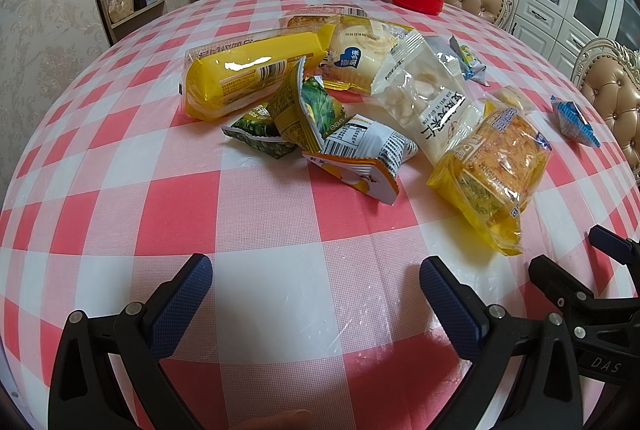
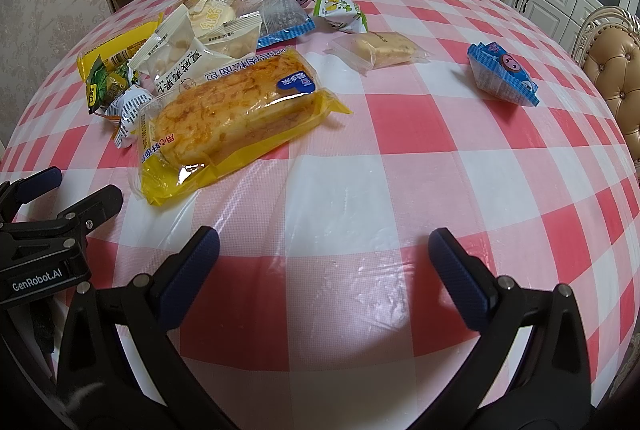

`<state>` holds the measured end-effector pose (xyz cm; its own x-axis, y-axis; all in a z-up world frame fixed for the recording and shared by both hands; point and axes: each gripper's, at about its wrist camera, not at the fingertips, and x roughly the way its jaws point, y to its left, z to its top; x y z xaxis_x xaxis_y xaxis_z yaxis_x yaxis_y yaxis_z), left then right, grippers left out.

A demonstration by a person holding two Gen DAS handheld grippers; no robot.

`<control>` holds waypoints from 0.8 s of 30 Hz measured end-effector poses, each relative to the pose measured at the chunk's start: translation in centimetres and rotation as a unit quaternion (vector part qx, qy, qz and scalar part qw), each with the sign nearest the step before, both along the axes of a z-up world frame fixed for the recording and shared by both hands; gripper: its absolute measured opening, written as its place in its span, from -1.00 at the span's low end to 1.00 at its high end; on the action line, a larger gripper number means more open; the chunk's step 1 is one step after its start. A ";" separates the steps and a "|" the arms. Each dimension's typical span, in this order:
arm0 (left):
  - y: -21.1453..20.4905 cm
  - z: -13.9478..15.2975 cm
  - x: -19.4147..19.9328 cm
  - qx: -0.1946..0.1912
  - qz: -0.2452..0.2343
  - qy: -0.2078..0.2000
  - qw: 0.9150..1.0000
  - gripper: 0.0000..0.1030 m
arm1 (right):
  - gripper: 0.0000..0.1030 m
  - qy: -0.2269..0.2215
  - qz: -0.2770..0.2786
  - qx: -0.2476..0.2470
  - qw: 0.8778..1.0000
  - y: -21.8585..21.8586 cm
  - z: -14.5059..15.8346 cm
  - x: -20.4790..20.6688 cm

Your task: Organize snacks

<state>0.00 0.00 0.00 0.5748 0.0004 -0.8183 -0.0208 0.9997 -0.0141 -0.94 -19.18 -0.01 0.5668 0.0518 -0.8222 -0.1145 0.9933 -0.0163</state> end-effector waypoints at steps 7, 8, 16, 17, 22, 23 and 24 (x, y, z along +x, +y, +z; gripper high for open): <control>0.0 0.0 0.0 0.000 0.000 0.000 1.000 1.00 | 1.00 0.000 0.000 0.000 1.000 0.0 0.0 0.0; 0.0 0.0 0.0 0.000 0.000 0.000 1.000 1.00 | 1.00 0.000 0.000 0.000 1.000 0.0 0.0 0.0; 0.0 0.0 0.0 0.001 0.001 0.000 1.000 1.00 | 1.00 0.000 0.000 0.000 1.000 0.0 0.0 0.0; 0.0 0.0 -0.1 0.001 0.000 0.000 1.000 1.00 | 1.00 0.000 0.000 0.000 1.000 0.0 0.0 0.0; 0.1 0.1 -1.1 0.000 -0.008 0.001 1.000 1.00 | 1.00 0.000 0.000 0.000 1.000 0.0 0.0 0.0; 0.2 0.1 -1.2 0.000 -0.011 0.002 1.000 1.00 | 1.00 0.000 0.000 0.000 1.000 0.0 0.0 0.0; 0.3 0.1 -1.4 0.000 -0.013 0.005 1.000 1.00 | 1.00 0.000 0.000 0.000 1.000 0.0 0.0 0.0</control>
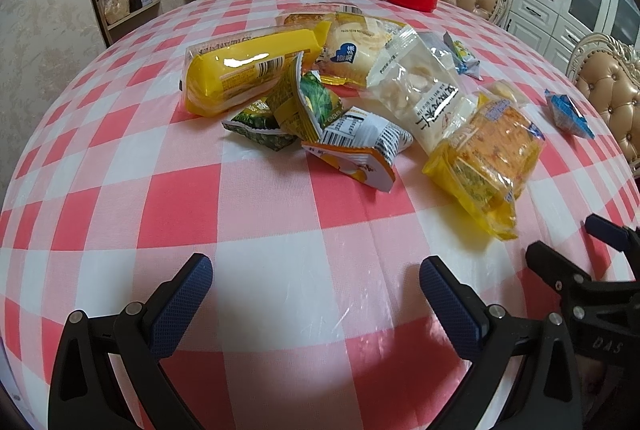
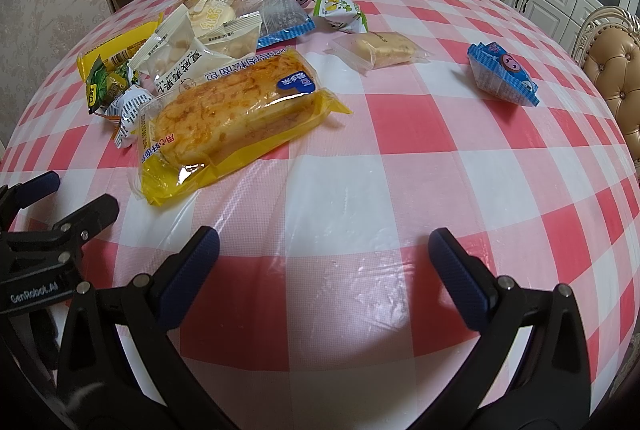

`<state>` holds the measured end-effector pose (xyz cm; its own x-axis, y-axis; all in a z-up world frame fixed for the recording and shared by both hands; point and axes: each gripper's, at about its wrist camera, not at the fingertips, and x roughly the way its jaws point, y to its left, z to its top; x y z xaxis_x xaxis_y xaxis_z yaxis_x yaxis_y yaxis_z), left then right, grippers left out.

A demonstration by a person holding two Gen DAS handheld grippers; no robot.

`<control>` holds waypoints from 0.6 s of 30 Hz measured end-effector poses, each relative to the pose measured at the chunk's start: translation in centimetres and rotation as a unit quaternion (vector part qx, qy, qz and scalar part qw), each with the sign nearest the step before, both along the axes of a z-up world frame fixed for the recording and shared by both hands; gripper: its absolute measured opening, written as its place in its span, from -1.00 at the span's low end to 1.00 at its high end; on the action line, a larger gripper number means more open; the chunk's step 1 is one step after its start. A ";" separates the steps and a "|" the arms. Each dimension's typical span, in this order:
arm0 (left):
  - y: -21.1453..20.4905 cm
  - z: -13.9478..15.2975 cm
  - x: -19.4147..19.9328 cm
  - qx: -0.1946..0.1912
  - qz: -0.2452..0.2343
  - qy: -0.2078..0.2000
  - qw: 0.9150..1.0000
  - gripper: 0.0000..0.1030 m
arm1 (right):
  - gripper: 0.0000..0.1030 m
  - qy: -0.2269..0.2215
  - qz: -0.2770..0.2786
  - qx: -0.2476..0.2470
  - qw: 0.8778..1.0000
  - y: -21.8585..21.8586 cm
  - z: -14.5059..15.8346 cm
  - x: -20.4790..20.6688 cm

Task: Organize snacks
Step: 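Grasp the yellow bread loaf with the left tool while the right tool grasps the blue pouch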

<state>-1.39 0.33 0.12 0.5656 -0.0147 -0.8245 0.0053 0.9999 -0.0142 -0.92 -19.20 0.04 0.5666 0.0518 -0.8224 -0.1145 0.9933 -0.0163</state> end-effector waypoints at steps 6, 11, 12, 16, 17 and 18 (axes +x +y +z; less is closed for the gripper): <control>0.1 0.1 -1.0 -0.001 -0.026 0.010 1.000 1.00 | 1.00 0.015 0.027 -0.001 1.000 -0.1 0.1 0.1; -0.7 1.5 -3.3 -0.028 -0.075 -0.027 0.996 1.00 | 1.00 0.016 0.015 0.019 1.000 -3.1 0.8 -0.9; -1.6 2.4 -4.1 -0.016 -0.097 -0.054 0.994 1.00 | 1.00 0.008 0.011 0.024 1.000 -3.9 1.0 -1.0; -5.9 4.6 -4.1 0.051 -0.162 -0.111 0.979 1.00 | 1.00 -0.032 -0.027 0.047 0.998 -9.5 2.8 -1.8; -7.1 4.8 -3.5 0.066 -0.175 -0.115 0.975 1.00 | 1.00 -0.043 -0.040 0.057 0.997 -11.2 3.2 -2.0; -8.2 4.7 -2.5 0.080 -0.188 -0.113 0.972 1.00 | 1.00 -0.051 -0.048 0.064 0.996 -12.2 3.6 -1.9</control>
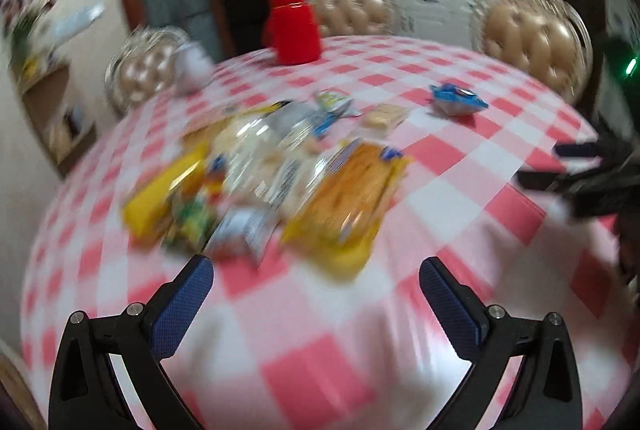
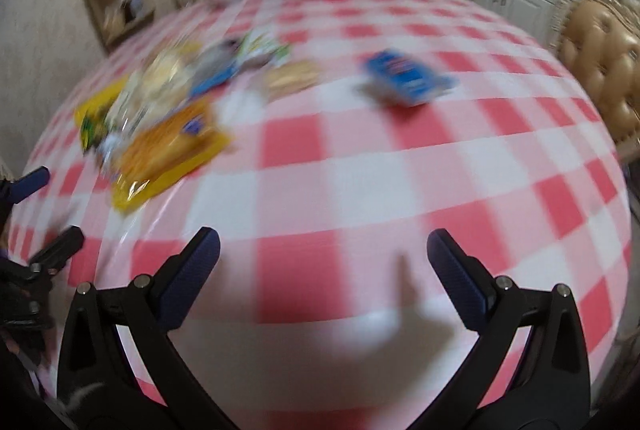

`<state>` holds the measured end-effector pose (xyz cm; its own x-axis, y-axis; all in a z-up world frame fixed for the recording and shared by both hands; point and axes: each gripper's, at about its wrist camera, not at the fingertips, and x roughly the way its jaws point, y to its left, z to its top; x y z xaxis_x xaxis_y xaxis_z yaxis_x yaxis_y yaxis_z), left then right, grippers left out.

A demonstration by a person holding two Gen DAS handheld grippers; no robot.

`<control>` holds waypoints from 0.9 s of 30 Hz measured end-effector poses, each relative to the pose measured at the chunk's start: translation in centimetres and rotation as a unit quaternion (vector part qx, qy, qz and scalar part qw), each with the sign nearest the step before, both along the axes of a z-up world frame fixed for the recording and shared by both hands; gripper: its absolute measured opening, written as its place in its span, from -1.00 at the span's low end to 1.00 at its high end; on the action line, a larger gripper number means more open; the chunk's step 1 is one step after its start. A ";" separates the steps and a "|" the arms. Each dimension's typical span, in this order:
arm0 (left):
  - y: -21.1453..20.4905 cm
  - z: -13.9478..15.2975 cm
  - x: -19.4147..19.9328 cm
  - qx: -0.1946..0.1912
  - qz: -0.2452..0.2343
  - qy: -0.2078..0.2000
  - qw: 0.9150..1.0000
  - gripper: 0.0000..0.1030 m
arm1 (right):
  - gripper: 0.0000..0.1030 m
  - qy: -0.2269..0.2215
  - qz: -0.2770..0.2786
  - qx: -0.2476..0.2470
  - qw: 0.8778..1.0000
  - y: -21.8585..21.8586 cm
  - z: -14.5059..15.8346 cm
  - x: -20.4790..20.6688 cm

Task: Organize snacks
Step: 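Grasp the yellow bread loaf with the left tool while the right tool grasps the blue pouch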

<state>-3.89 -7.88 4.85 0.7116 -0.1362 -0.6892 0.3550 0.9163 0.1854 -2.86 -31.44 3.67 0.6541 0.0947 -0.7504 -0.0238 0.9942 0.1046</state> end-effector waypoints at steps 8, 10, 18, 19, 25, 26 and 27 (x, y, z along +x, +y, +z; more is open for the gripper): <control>-3.4 -3.0 6.2 0.021 -0.025 0.042 0.999 0.77 | 1.00 -0.025 0.001 -0.003 1.000 -5.9 0.7 2.6; -3.9 -3.2 5.7 0.027 -0.030 0.037 0.998 0.64 | 1.00 -0.022 0.006 -0.012 1.000 -6.4 0.3 4.2; -4.6 -3.0 5.3 0.003 -0.025 0.043 0.999 0.61 | 1.00 0.019 0.017 -0.008 1.000 -4.8 -1.4 11.9; -4.8 -3.2 5.8 0.002 -0.023 0.051 0.998 0.62 | 1.00 0.023 0.007 -0.005 1.000 -4.5 -1.5 12.8; -5.9 -3.7 8.3 0.002 -0.011 0.075 0.997 0.68 | 1.00 0.035 0.028 -0.103 0.994 -1.8 -1.9 16.5; -6.1 -3.7 8.6 0.001 -0.009 0.078 0.997 0.68 | 1.00 0.045 0.041 -0.111 0.992 -1.9 -2.3 17.3; -6.2 -3.7 8.8 -0.001 -0.008 0.082 0.997 0.68 | 1.00 0.057 0.049 -0.110 0.991 -2.1 -2.6 17.8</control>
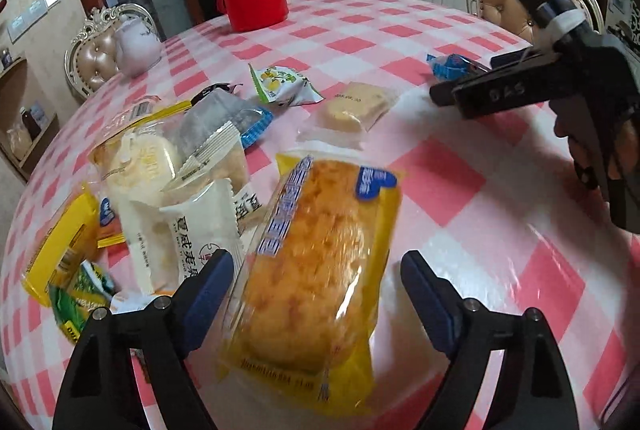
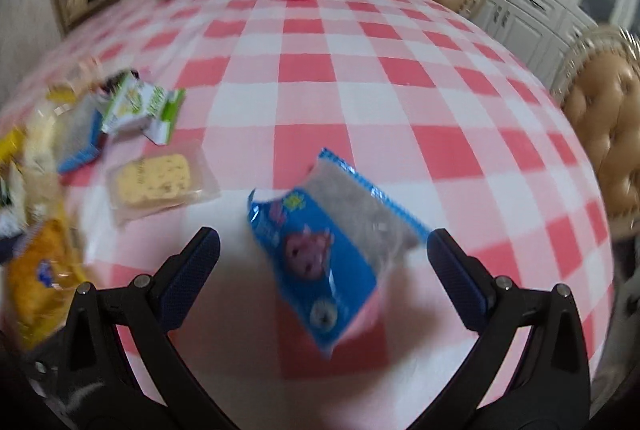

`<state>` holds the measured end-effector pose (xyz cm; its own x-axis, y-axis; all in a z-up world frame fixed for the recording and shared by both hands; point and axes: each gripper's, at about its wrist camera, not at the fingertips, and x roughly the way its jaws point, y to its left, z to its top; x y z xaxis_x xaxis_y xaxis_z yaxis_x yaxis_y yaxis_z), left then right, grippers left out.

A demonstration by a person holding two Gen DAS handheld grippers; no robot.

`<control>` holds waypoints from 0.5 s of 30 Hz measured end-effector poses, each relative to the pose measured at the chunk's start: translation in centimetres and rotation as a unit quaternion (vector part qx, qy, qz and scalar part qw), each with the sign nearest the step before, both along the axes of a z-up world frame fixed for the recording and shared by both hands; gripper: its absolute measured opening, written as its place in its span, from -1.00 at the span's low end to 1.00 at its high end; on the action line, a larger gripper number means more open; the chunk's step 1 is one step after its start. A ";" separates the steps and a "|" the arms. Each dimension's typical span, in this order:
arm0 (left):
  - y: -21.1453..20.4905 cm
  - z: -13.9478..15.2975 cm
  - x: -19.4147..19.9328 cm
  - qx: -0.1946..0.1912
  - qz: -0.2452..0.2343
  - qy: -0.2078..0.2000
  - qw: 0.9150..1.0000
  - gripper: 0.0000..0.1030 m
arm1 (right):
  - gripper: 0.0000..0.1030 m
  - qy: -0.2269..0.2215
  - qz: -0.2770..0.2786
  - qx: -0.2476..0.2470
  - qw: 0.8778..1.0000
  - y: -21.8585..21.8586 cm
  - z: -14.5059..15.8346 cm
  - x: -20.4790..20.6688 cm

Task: Organize snacks
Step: 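Grasp the yellow bread loaf with the left tool while the right tool grasps the blue pouch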

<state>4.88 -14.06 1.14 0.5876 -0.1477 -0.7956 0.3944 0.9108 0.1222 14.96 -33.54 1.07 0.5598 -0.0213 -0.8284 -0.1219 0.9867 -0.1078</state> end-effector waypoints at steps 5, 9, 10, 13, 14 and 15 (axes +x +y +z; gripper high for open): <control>0.8 -0.2 0.1 -0.045 -0.001 0.030 0.999 0.36 | 0.94 0.021 0.025 0.037 0.999 -2.1 -0.6 -0.1; 0.7 -0.1 -1.1 -0.052 -0.011 0.024 0.998 -0.03 | -0.23 -0.019 0.020 0.054 0.998 -3.5 0.2 -2.8; 0.7 0.0 -1.3 -0.050 -0.011 0.020 0.998 -0.04 | -0.66 -0.019 0.016 0.068 0.997 -3.7 0.3 -3.4; 1.2 -0.1 -2.3 -0.059 0.000 0.012 0.998 -0.06 | -0.83 -0.034 0.011 0.067 0.997 -3.4 0.5 -5.5; 1.5 0.0 -2.5 -0.065 0.005 0.017 0.998 -0.06 | -0.83 -0.032 0.007 0.067 0.997 -3.2 0.6 -5.7; 1.8 0.0 -2.8 -0.070 0.007 0.022 0.997 -0.06 | -0.83 -0.032 0.001 0.070 0.997 -3.2 0.7 -6.2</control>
<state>2.03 -12.25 1.15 0.5552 -0.2520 -0.7926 0.3843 0.9229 -0.0243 8.79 -36.76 1.72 0.6111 0.0926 -0.7861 -0.1214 0.9923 0.0226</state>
